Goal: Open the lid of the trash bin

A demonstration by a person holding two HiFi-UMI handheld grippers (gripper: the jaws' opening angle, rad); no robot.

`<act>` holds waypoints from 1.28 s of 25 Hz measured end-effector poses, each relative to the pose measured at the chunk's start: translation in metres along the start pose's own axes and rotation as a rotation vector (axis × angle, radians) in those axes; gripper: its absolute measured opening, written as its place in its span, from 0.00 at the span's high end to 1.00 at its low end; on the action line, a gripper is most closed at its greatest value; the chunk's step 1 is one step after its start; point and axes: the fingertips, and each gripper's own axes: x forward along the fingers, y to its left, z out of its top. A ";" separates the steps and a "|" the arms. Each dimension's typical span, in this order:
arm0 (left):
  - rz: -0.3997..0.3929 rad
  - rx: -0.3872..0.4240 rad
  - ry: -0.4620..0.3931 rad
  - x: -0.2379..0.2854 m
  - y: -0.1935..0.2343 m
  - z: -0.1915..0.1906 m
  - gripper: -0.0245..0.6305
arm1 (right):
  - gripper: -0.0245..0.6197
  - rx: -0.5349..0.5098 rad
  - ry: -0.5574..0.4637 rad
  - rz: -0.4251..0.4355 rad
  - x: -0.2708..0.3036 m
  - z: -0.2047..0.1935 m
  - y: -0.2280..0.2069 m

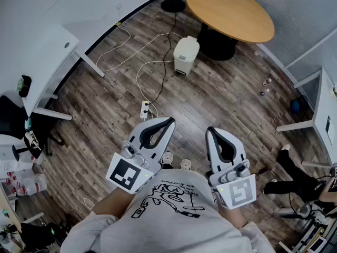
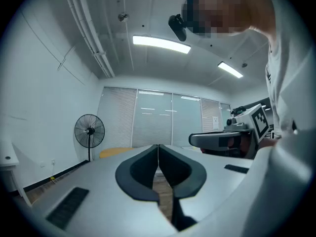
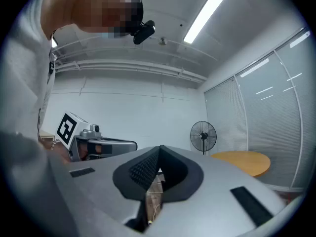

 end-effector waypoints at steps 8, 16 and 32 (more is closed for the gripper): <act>-0.007 0.014 -0.034 -0.011 0.029 0.000 0.93 | 0.95 0.010 -0.021 -0.011 0.026 0.001 0.017; -0.035 -0.023 0.014 -0.021 0.050 -0.009 0.93 | 0.95 0.024 -0.008 -0.030 0.049 -0.004 0.031; -0.031 0.006 -0.034 0.033 0.090 0.001 0.93 | 0.95 0.022 -0.030 -0.028 0.095 -0.006 -0.021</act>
